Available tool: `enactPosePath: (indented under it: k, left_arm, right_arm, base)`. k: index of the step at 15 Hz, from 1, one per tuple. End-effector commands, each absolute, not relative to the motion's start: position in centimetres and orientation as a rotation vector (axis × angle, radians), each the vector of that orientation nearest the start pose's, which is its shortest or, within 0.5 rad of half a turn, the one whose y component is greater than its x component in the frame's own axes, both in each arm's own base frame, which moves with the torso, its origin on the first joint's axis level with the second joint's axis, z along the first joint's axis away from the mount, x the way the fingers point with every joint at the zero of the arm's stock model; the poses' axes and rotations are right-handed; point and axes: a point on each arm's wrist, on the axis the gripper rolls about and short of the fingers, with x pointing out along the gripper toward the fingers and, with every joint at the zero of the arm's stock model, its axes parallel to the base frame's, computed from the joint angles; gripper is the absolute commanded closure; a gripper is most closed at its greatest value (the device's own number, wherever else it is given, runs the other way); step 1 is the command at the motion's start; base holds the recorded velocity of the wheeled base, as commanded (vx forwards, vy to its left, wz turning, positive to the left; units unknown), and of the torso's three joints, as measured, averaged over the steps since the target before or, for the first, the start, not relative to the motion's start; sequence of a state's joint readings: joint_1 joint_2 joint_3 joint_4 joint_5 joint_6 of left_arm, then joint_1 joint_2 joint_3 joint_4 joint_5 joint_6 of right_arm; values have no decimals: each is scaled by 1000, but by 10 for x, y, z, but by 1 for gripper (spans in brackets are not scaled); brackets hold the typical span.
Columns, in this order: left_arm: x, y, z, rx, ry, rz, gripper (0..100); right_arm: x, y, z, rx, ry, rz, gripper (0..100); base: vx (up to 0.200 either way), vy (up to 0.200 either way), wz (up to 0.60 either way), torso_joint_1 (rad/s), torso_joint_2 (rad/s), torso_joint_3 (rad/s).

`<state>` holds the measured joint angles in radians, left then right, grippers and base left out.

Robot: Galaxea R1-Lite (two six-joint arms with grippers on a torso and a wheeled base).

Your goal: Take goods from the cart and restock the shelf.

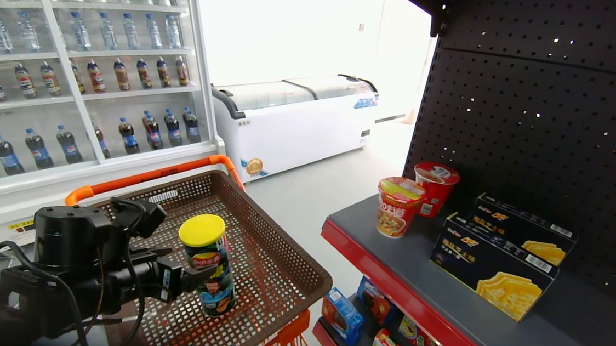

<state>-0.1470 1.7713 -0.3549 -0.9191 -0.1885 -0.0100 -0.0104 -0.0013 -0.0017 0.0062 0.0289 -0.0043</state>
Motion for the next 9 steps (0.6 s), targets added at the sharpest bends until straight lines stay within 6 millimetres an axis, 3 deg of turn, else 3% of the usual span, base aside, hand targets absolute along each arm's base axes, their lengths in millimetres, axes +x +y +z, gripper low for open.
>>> enactPosePath:
  k: [1, 9]
  left_arm:
    - [249, -46, 70, -16, 521, -344, 0]
    - [254, -62, 48, -22, 448, -396, 0]
  right_arm:
    - [-23, 1, 75, -5, 5, 18, 0]
    - [-23, 1, 75, -5, 5, 18, 0]
  base:
    - [0, 0, 0, 0, 0, 0]
    - [0, 0, 0, 0, 0, 0]
